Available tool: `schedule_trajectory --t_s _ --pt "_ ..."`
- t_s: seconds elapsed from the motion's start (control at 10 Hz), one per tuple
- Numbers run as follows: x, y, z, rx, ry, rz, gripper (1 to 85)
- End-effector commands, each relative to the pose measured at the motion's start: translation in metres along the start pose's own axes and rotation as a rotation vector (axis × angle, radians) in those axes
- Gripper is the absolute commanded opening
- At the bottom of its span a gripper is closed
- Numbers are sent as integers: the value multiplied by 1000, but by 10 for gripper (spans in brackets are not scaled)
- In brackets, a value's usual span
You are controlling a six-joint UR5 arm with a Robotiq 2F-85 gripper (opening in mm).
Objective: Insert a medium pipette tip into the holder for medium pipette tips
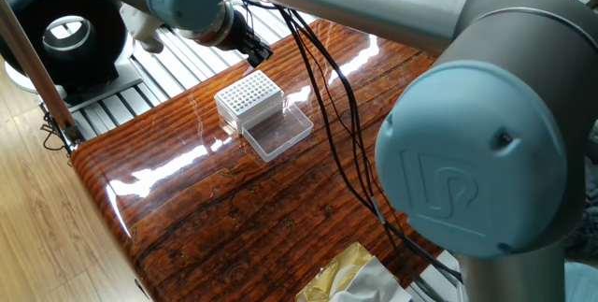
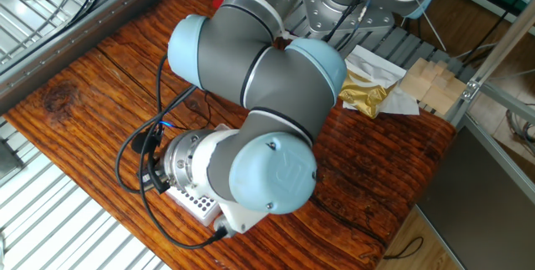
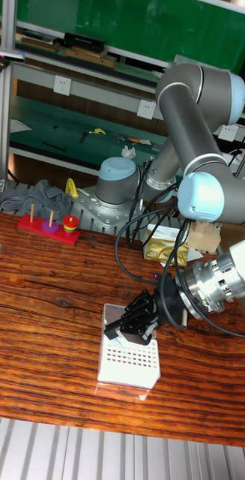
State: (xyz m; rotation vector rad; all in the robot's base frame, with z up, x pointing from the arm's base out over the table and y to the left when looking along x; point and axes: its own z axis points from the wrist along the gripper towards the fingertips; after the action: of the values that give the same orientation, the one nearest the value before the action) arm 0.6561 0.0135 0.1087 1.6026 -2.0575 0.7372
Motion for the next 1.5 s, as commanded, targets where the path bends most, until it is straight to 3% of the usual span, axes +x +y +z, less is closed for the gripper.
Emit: schedule_trajectory --t_s 0.0,0.1,0.5,0.6,0.8,1.4 --pt "0 4 0 -19 9 -2 10" --pt "0 3 0 -17 26 -8 10" --pt "-3 3 9 -32 8 -33 10" --pt "4 2 9 -28 35 -46 10" --pt "8 2 9 -28 50 -59 10" --pt "-1 3 22 -50 14 -66 10"
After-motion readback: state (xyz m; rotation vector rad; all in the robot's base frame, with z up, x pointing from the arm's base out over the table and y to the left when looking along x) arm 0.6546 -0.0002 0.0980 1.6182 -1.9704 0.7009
